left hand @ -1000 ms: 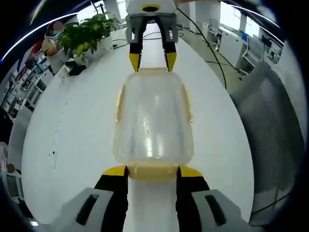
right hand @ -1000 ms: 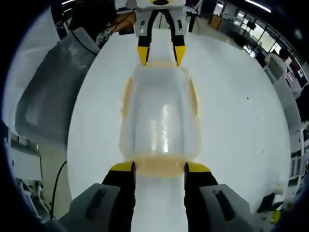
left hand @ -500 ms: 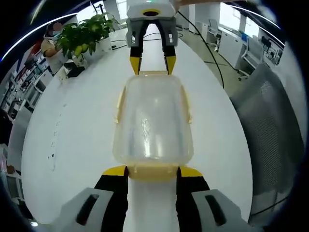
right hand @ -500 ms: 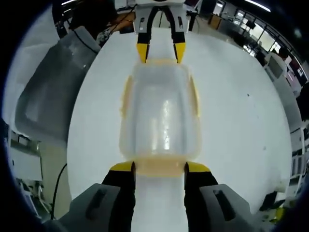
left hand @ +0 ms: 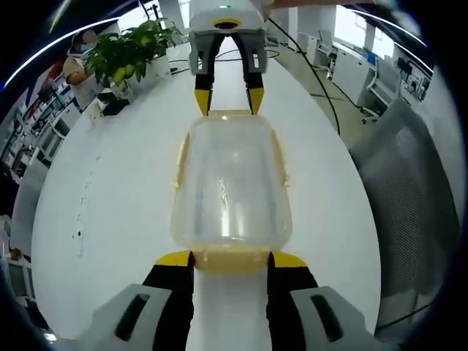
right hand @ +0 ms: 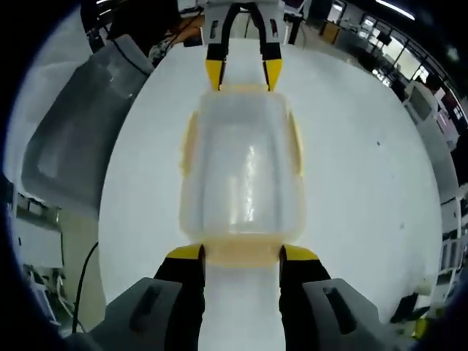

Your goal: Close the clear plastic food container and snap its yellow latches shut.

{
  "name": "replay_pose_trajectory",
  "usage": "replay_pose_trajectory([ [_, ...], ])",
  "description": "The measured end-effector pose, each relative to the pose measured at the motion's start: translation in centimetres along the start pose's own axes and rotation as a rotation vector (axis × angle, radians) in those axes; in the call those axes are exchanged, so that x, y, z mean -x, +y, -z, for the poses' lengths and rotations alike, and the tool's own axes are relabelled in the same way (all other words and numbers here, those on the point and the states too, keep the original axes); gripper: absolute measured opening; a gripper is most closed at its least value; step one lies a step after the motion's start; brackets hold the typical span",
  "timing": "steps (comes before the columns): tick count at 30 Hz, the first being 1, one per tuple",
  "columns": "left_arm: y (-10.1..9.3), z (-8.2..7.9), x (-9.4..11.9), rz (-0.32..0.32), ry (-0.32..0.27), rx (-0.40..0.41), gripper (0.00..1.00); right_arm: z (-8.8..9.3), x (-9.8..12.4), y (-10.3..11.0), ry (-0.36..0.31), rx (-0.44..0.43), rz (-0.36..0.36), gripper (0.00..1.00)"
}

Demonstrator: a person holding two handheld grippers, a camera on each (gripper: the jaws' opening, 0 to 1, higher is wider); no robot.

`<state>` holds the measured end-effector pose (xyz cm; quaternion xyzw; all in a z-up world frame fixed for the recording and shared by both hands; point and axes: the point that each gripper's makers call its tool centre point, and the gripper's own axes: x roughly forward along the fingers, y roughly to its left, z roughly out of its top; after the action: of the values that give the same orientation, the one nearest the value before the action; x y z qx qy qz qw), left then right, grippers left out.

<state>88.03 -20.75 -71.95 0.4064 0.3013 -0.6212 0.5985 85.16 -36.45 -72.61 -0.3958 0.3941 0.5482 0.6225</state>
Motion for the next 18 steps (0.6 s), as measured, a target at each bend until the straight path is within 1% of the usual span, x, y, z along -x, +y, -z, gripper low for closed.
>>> replay_pose_trajectory([
  [11, -0.09, 0.56, -0.25, 0.004, 0.004, 0.017, 0.33, -0.22, -0.29, -0.09, -0.006, 0.002, 0.0, 0.37],
  [14, -0.12, 0.57, -0.2, 0.004, 0.002, -0.003, 0.33, 0.15, -0.5, 0.4, 0.001, -0.051, -0.031, 0.37],
  [16, -0.05, 0.62, -0.11, 0.004, 0.0, 0.009, 0.33, 0.46, -0.59, 0.06, 0.012, -0.035, -0.009, 0.41],
  [18, 0.01, 0.77, 0.0, 0.002, 0.002, 0.015, 0.33, 0.56, -0.59, 0.25, 0.012, -0.049, -0.018, 0.41],
])
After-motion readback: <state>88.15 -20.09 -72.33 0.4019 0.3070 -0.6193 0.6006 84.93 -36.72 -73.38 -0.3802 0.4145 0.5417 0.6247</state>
